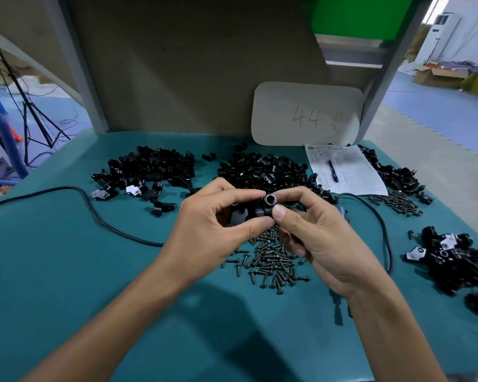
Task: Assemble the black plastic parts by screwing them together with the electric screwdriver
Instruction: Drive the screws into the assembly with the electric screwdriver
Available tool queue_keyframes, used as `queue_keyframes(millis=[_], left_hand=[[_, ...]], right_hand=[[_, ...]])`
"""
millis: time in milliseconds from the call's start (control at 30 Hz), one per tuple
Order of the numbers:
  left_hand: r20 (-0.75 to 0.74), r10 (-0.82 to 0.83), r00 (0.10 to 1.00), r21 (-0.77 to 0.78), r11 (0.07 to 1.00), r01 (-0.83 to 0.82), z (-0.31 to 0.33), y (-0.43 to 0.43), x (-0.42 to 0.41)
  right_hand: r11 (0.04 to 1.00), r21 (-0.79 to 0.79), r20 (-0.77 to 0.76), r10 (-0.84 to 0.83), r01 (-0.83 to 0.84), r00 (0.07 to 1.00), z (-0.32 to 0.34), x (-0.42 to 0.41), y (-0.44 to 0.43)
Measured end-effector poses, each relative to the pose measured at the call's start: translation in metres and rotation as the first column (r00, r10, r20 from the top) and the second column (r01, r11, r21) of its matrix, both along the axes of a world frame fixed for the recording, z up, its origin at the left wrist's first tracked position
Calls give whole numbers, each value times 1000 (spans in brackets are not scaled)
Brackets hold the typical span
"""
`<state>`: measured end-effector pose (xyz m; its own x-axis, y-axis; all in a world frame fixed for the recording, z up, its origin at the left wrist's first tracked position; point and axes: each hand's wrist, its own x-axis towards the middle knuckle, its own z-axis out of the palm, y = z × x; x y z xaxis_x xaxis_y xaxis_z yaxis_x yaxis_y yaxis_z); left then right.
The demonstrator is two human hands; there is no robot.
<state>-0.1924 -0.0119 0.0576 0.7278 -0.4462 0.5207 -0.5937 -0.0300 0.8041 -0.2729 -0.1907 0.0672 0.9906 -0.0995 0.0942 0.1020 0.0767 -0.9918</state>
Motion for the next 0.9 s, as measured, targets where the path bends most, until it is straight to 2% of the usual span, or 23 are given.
queue_keyframes(millis=[167,233,300,400,500,567,700,800,900], left_hand=[[-14,0,1000,-14,1000,0,1,0,0],[-34,-5,999,-28,1000,4,1,-1,0],[-39,2,999,-32,999,-4,1,-1,2],[-44,19,999,-8,1000,-19,-2,0,4],[-43,30,999,12,999,-30,-5,-1,5],[-43,28,999,9,1000,-27,-5,-1,5],[-47,21,999,4,1000,-21,-4,0,5],[-56,15,998,-7,1000,-16,-3,-1,4],[-62,16,998,-15,1000,-17,-2,-1,4]], right_hand=[[999,-31,-31,8,-9,999,0,-2,-1],[997,-4,-68,-78,78,995,-3,-1,-4],[965,166,-135,-182,203,974,-8,1,-8],[850,435,-173,-245,297,954,-15,-1,-12],[800,517,-152,-264,304,953,-20,-2,-14],[828,470,-135,-274,306,952,-21,-4,-13],[917,205,-159,-314,342,936,-22,-9,-8],[898,31,-109,-433,439,895,-26,-10,-3],[878,1,-55,-477,478,877,-28,-9,-1]])
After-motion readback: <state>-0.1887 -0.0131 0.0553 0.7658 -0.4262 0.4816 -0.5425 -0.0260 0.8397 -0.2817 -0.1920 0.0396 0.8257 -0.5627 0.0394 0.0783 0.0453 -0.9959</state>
